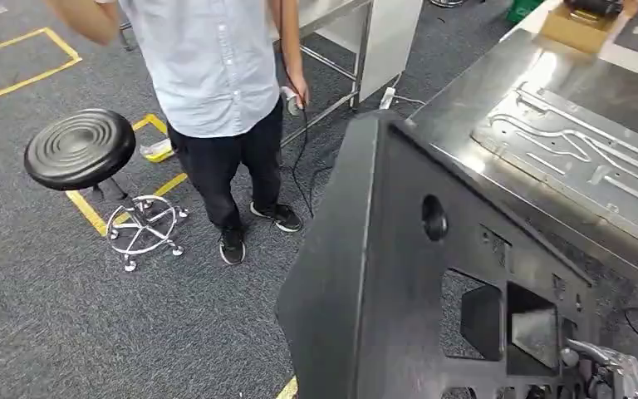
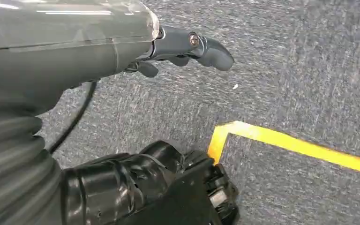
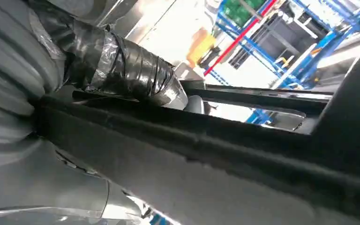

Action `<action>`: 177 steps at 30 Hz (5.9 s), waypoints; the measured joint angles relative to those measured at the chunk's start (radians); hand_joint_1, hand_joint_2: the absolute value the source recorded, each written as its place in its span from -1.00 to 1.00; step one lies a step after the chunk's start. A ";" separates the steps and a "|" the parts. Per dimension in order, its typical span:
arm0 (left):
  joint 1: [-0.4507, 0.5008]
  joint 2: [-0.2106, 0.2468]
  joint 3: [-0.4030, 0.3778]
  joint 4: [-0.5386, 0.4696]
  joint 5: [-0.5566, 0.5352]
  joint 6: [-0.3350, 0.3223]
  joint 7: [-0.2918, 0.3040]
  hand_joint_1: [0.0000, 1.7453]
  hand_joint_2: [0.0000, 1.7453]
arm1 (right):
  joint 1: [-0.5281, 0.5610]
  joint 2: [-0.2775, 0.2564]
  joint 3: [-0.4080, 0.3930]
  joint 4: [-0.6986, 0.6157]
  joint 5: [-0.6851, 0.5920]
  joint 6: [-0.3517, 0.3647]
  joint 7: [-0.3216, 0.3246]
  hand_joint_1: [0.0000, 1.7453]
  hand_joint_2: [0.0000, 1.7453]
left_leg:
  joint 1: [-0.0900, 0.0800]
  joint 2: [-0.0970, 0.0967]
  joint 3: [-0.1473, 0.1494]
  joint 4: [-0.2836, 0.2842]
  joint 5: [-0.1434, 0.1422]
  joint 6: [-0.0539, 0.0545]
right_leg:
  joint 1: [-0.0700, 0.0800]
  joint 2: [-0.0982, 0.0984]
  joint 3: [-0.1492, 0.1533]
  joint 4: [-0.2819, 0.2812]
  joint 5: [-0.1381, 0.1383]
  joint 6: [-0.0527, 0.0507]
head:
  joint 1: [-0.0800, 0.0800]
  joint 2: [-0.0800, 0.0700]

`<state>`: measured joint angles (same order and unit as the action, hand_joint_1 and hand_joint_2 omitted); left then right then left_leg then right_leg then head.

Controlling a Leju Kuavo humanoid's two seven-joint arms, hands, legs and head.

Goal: Take the parts from the cabinet and place them on the table.

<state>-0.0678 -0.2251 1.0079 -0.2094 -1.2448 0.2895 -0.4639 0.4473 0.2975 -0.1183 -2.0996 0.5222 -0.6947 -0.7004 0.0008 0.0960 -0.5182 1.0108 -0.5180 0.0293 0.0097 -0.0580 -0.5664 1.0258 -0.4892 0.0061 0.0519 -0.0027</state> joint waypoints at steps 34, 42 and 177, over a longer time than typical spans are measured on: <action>-0.007 0.000 0.006 0.000 0.000 -0.014 -0.016 -1.00 1.00 | -0.001 -0.016 0.002 0.011 0.009 0.000 0.000 1.00 1.00 | -0.004 0.031 0.017 -0.005 -0.004 -0.012 | -0.007 0.020 -0.008 -0.011 0.014 -0.004 | 0.003 0.000; 0.001 0.001 0.006 0.000 0.003 -0.014 -0.018 -1.00 1.00 | -0.010 -0.018 0.004 0.025 0.009 0.000 0.000 1.00 1.00 | 0.009 -0.089 -0.110 0.236 -0.075 -0.024 | -0.018 0.117 -0.002 -0.012 0.021 -0.019 | -0.001 0.000; 0.003 0.011 0.010 0.000 -0.006 -0.116 -0.063 -1.00 1.00 | -0.043 -0.109 0.118 0.098 0.092 0.000 0.093 1.00 1.00 | 0.009 -0.099 -0.014 -0.012 0.036 0.020 | -0.025 0.049 -0.097 0.224 -0.119 0.029 | 0.002 0.000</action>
<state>-0.0650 -0.2144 1.0174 -0.2094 -1.2512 0.1740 -0.5272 0.4043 0.1881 0.0000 -2.0012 0.6145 -0.6947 -0.6077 0.0101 -0.0026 -0.5319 0.9984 -0.4823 0.0496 -0.0152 -0.0088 -0.6639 1.2496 -0.6081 0.0348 0.0534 -0.0027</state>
